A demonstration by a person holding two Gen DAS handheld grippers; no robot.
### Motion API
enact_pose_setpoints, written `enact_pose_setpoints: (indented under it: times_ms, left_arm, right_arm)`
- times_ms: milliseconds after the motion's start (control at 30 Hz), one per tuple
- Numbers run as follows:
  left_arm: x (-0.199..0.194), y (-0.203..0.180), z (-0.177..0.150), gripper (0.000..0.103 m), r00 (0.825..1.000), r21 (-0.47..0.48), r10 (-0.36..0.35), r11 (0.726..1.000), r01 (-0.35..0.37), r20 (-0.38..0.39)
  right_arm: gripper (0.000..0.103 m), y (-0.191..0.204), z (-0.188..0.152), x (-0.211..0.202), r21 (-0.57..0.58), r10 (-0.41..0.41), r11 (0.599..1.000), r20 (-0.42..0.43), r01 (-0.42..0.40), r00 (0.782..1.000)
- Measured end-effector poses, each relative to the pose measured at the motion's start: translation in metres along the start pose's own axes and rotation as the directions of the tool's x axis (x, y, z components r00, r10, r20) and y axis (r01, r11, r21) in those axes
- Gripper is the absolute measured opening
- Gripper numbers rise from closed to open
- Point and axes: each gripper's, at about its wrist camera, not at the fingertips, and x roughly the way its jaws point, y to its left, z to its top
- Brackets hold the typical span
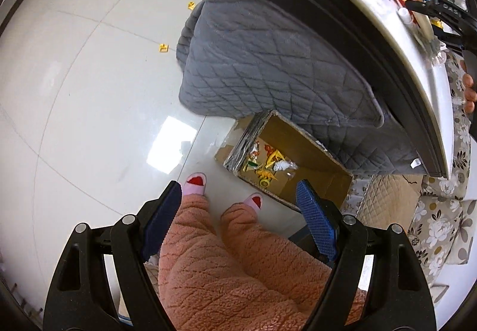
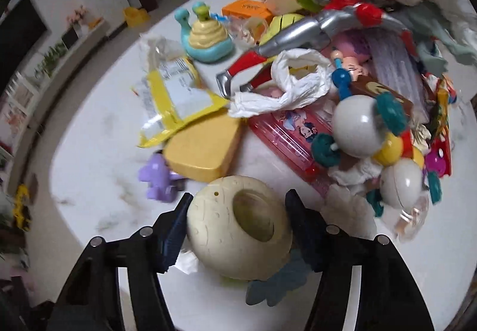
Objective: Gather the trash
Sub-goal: 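Grasp the cream ring toy with the right tool while the left tool grasps a white crumpled tissue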
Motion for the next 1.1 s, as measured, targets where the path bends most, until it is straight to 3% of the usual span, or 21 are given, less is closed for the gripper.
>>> enact_pose_setpoints:
  times_ms: [133, 200, 233, 367, 433, 633, 800, 933, 1000, 1067, 1100]
  left_arm:
    - [-0.01, -0.013, 0.011, 0.077, 1.0, 0.036, -0.018, 0.999, 0.017, 0.025]
    - [-0.016, -0.022, 0.016, 0.077, 0.999, 0.058, -0.029, 0.998, 0.027, 0.039]
    - [-0.019, -0.03, 0.02, 0.077, 0.998, 0.078, -0.038, 0.996, 0.034, 0.049]
    - [-0.029, -0.07, 0.036, 0.077, 0.995, 0.191, -0.07, 0.98, 0.054, 0.075]
    - [-0.031, -0.101, 0.046, 0.077, 0.992, 0.27, -0.095, 0.96, 0.07, 0.082]
    - [-0.027, -0.215, 0.091, 0.077, 0.976, 0.452, -0.183, 0.885, 0.112, 0.118]
    - [0.007, -0.31, 0.134, 0.077, 0.984, 0.534, -0.105, 0.845, 0.013, 0.142]
    - [0.032, -0.347, 0.156, 0.077, 0.986, 0.547, -0.015, 0.833, -0.079, 0.165]
    - [0.044, -0.356, 0.161, 0.07, 0.985, 0.559, 0.035, 0.82, -0.125, 0.169]
    - [0.048, -0.361, 0.163, 0.046, 0.977, 0.582, 0.061, 0.795, -0.171, 0.204]
    - [0.049, -0.361, 0.162, 0.044, 0.979, 0.6, 0.052, 0.783, -0.164, 0.199]
  right_arm:
    - [0.062, -0.015, -0.001, -0.039, 0.1, 0.119, 0.987, 0.094, -0.129, 0.988]
    - [0.062, -0.032, -0.001, -0.066, 0.195, 0.225, 0.946, 0.176, -0.258, 0.958]
    - [0.062, -0.046, -0.006, -0.082, 0.254, 0.285, 0.905, 0.232, -0.341, 0.93]
    - [0.062, -0.089, -0.035, -0.129, 0.373, 0.319, 0.81, 0.366, -0.452, 0.874]
    - [0.062, -0.105, -0.055, -0.149, 0.39, 0.306, 0.794, 0.407, -0.467, 0.86]
    - [0.062, -0.133, -0.12, -0.182, 0.469, 0.197, 0.787, 0.423, -0.4, 0.884]
    - [0.062, -0.139, -0.177, -0.196, 0.521, 0.136, 0.778, 0.408, -0.352, 0.903]
    - [0.062, -0.147, -0.205, -0.195, 0.553, 0.121, 0.757, 0.405, -0.349, 0.906]
    - [0.062, -0.151, -0.219, -0.194, 0.574, 0.115, 0.741, 0.403, -0.348, 0.908]
    - [0.062, -0.154, -0.225, -0.191, 0.586, 0.116, 0.73, 0.4, -0.351, 0.909]
    - [0.062, -0.155, -0.227, -0.19, 0.59, 0.117, 0.726, 0.399, -0.352, 0.909]
